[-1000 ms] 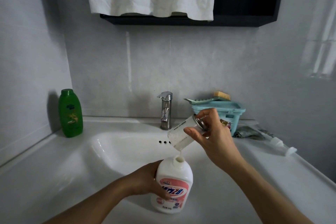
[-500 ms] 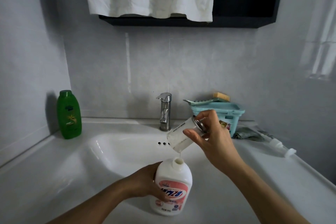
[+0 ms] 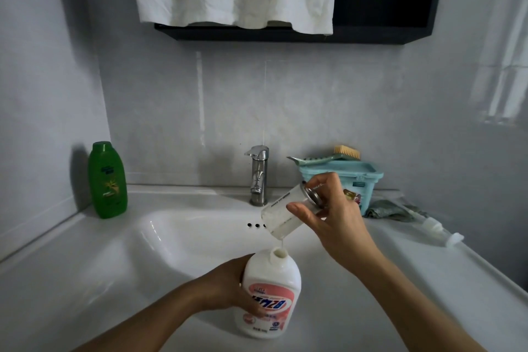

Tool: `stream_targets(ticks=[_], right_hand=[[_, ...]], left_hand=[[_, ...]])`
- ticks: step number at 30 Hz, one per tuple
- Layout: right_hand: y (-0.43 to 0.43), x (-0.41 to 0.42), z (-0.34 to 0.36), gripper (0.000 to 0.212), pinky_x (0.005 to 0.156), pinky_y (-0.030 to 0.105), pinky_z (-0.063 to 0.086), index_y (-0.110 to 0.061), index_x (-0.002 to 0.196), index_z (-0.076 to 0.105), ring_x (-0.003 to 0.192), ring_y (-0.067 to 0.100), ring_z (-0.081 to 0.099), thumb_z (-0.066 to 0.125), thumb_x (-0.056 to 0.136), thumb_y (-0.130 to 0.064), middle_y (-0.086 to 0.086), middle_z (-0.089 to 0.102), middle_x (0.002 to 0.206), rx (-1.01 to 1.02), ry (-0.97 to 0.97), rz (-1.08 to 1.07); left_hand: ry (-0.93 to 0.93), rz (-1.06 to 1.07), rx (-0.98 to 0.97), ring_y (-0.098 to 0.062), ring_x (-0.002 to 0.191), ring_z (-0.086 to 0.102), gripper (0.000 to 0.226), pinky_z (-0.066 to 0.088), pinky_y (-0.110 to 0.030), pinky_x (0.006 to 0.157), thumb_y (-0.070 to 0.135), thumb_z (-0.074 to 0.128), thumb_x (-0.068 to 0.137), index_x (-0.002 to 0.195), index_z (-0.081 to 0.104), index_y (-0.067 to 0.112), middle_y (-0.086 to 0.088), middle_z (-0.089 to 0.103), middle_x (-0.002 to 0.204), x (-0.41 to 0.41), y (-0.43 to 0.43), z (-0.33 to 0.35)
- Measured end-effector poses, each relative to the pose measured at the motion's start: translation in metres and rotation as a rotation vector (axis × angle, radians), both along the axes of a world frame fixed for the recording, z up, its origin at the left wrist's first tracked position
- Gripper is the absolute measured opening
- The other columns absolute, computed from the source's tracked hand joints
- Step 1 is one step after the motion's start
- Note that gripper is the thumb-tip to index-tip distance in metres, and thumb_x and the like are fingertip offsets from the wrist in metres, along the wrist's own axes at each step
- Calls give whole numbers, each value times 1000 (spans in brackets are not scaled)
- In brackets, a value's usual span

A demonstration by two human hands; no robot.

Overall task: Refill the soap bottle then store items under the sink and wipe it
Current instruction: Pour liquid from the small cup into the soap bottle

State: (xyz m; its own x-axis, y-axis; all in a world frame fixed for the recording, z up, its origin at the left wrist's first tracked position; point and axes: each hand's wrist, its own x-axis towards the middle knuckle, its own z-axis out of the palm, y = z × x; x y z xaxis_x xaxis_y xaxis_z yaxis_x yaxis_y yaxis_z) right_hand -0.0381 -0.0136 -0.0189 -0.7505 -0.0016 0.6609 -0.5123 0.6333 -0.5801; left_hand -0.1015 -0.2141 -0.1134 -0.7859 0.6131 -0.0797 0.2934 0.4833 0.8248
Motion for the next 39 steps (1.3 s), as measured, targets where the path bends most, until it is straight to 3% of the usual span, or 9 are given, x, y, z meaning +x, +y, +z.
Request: stream_targets(ticks=[5,10,13,19,27,39], right_hand=[[0,1,0,46,61,4,43,-28,100,38,75,-8,57,59,69,-54,-20,54,86,-10,8,1],[0,-1,-1,46,64,13,49,-29,99,38,77,2,58,59,68,-57,-14,56,83,-7,29,-15],[1,-1,-1,46,68,20,50,-29,99,39,75,7,59,58,68,-58,-12,57,83,1,32,-17],[1,-1,-2,47,63,13,48,-28,100,38,71,3,58,57,69,-58,-13,57,84,13,36,-11],[1,0,-1,46,63,6,45,-29,100,38,73,-6,57,58,69,-55,-19,53,85,17,19,-2],[0,-1,-1,45,60,5,43,-29,100,37,69,-3,54,59,69,-55,-18,53,85,16,8,-10]], left_hand=[[6,-7,-2,5,103,61,69,49,-10,79,10,85,65,116,53,44,19,67,113,0,0,-1],[-2,-5,-9,-1,106,62,69,51,-22,90,12,86,64,117,54,42,17,68,113,-1,1,0],[-5,-7,-9,0,105,62,68,52,-20,88,12,86,65,117,55,42,17,68,113,-1,0,0],[2,-4,-10,-3,106,63,69,52,-27,94,11,86,64,118,55,40,14,69,113,0,0,0],[-6,-14,-11,1,103,63,69,51,-15,84,7,84,65,121,54,37,14,69,112,1,1,1],[-5,-11,2,3,101,64,71,51,-13,82,4,84,65,122,55,33,13,70,111,1,0,0]])
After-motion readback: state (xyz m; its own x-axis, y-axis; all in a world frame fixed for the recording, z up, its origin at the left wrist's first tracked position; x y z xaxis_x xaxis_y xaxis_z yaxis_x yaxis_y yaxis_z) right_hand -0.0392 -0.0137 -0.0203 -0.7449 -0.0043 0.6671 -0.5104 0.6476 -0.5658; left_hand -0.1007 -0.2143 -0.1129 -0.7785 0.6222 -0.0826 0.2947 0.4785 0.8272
